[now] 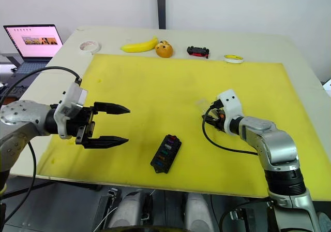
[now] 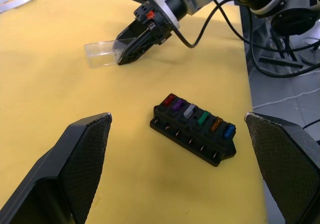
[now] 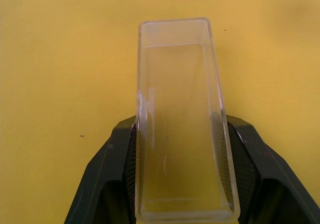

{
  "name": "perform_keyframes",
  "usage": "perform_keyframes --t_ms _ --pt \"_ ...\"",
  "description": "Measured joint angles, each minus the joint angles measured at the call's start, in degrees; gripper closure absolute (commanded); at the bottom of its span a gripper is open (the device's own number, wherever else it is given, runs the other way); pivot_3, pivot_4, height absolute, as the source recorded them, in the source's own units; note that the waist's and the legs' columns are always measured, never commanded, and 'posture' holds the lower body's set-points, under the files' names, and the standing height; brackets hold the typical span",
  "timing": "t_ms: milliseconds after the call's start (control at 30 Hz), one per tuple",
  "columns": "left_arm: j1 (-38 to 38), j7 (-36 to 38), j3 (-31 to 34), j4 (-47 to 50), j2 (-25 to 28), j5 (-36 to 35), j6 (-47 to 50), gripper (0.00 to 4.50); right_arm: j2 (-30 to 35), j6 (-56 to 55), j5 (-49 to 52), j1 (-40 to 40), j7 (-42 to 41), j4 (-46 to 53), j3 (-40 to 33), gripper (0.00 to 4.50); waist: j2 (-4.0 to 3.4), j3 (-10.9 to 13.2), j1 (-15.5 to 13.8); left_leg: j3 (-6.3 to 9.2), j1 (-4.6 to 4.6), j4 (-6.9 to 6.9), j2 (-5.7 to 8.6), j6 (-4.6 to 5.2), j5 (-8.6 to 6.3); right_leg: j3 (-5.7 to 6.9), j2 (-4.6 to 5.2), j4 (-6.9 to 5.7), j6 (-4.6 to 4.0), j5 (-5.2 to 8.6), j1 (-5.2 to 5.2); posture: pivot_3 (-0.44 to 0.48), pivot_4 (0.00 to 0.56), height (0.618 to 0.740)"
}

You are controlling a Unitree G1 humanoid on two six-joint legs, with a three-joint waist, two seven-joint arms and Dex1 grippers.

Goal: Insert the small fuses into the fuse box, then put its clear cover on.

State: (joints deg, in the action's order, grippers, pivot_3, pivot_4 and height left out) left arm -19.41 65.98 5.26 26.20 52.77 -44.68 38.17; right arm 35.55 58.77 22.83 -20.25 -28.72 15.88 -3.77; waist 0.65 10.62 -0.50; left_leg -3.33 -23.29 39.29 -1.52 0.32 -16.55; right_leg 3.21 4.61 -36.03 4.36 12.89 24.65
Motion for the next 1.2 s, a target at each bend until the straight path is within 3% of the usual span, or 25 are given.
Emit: perform_keyframes --t_ms 267,433,500,567,767,1033,1200 --pt "4.3 -2.0 0.3 3.4 0.0 -1.7 1.6 0.0 10.2 0.0 3.6 -0.6 -9.3 6.6 0.0 2.78 -0.02 0.0 -0.1 0.03 -0.02 -0.01 -0.08 0.01 0.0 0.0 0.02 0.03 0.0 0.0 0.01 0.0 0.15 0.737" --pt "7.9 -5.5 1.1 7.5 0.0 -4.1 4.1 0.0 16.2 -0.2 9.1 -0.6 -16.3 11.8 -4.2 2.78 0.01 0.0 -0.2 0.03 0.0 -0.01 -0.12 0.0 0.0 0.0 0.02 0.02 0.0 0.0 0.0 0.0 0.15 0.737" --pt "8.6 -8.6 1.4 9.2 -1.3 -4.6 4.9 0.0 17.6 -0.4 10.0 -0.4 -17.8 12.4 -4.4 2.78 -0.02 0.0 -0.2 0.02 0.01 -0.01 -0.11 0.0 0.0 -0.02 0.06 0.02 0.0 0.0 0.0 0.0 0.15 0.737" --pt "12.4 -16.5 1.1 13.6 -5.9 -4.6 6.4 0.0 19.0 -0.9 10.8 -0.1 -19.3 13.3 -4.7 2.78 -0.01 0.0 -0.2 0.02 -0.01 -0.01 -0.11 0.01 -0.01 -0.05 0.08 0.04 0.01 0.0 -0.01 0.0 0.15 0.737" --pt "25.7 -37.8 -8.1 26.5 -18.5 1.3 7.7 0.0 19.9 -0.9 13.1 -2.2 -20.4 13.9 -4.3 2.78 0.03 0.0 -0.2 0.02 0.06 -0.01 -0.11 0.01 -0.01 -0.11 0.06 0.02 0.0 -0.01 -0.05 0.0 0.15 0.737" --pt "31.4 -55.9 -25.6 31.9 -24.5 16.2 8.5 0.0 25.3 0.2 16.3 -8.4 -25.5 13.1 -3.1 2.78 0.01 0.0 -0.1 0.02 0.07 -0.01 -0.01 0.03 -0.02 -0.1 0.06 0.05 -0.19 0.1 -0.06 0.0 0.15 0.737" --pt "34.4 -62.7 -35.1 30.7 -28.2 25.9 6.5 0.0 27.2 1.8 19.7 -12.7 -28.8 11.8 -2.5 2.78 0.0 0.0 -0.3 0.04 0.05 -0.01 -0.08 0.04 -0.03 -0.07 0.06 0.05 -0.23 0.12 -0.04 0.0 0.15 0.737"
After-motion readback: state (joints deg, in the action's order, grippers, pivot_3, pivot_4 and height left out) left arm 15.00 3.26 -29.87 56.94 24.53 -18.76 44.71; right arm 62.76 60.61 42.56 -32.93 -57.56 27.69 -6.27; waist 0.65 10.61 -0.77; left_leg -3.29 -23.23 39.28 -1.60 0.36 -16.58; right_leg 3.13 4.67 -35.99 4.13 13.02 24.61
